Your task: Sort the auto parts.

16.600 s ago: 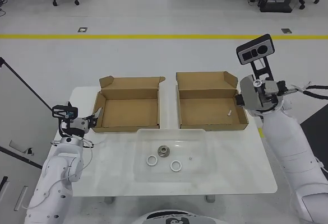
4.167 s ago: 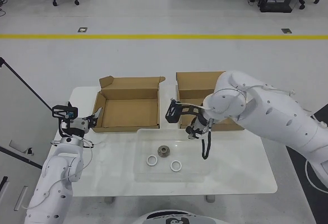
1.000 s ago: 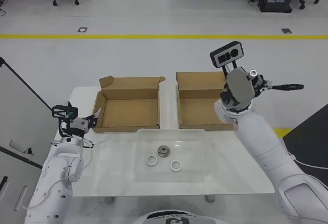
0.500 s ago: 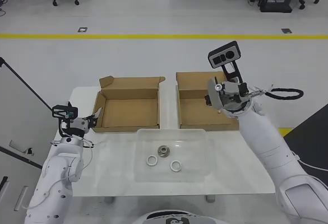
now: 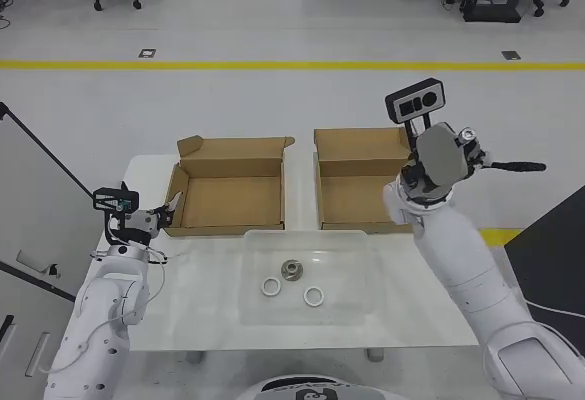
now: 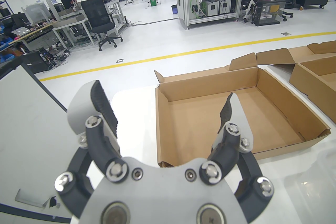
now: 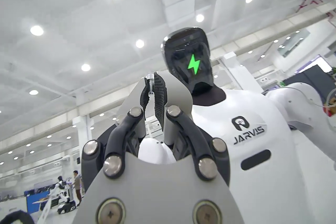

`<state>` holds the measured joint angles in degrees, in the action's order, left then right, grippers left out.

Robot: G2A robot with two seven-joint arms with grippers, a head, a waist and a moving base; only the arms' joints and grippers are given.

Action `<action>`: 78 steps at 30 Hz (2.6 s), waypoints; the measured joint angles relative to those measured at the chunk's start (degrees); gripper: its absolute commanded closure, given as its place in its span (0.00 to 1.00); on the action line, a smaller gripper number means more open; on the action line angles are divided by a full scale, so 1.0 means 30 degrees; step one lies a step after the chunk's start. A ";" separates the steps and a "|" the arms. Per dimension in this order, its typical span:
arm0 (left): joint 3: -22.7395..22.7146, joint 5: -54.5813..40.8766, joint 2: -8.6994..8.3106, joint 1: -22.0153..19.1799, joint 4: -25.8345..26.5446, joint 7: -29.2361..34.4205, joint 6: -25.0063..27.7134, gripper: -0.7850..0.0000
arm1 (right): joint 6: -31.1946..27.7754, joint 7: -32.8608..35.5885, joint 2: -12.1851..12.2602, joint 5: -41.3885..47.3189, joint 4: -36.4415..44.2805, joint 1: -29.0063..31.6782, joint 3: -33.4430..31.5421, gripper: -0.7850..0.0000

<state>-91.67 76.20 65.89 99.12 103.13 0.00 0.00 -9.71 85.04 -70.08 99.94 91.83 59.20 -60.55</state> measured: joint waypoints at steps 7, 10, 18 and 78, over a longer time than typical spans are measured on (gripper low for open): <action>0.0000 0.0000 0.0000 0.0000 0.0000 0.0000 0.0000 0.00 | 0.0038 0.0043 -0.0277 -0.0762 -0.0412 -0.0105 -0.0393 1.00; 0.0000 0.0000 0.0000 0.0000 0.0000 0.0000 0.0000 0.00 | 0.0040 -0.0074 -0.0282 -0.1802 -0.0473 -0.0084 -0.0721 1.00; 0.0000 0.0000 0.0000 0.0000 0.0000 0.0000 0.0000 0.00 | -0.0164 -0.0201 -0.0056 -0.7185 -0.0404 -0.0081 -0.1859 1.00; 0.0000 0.0000 0.0000 0.0000 0.0000 0.0000 0.0000 0.00 | 0.1838 -0.1941 0.1174 -1.6446 -0.2654 0.1656 -0.8939 1.00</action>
<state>-91.67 76.20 65.89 99.12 103.13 0.00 0.00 -4.19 79.22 -66.56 50.60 83.86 64.16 -87.36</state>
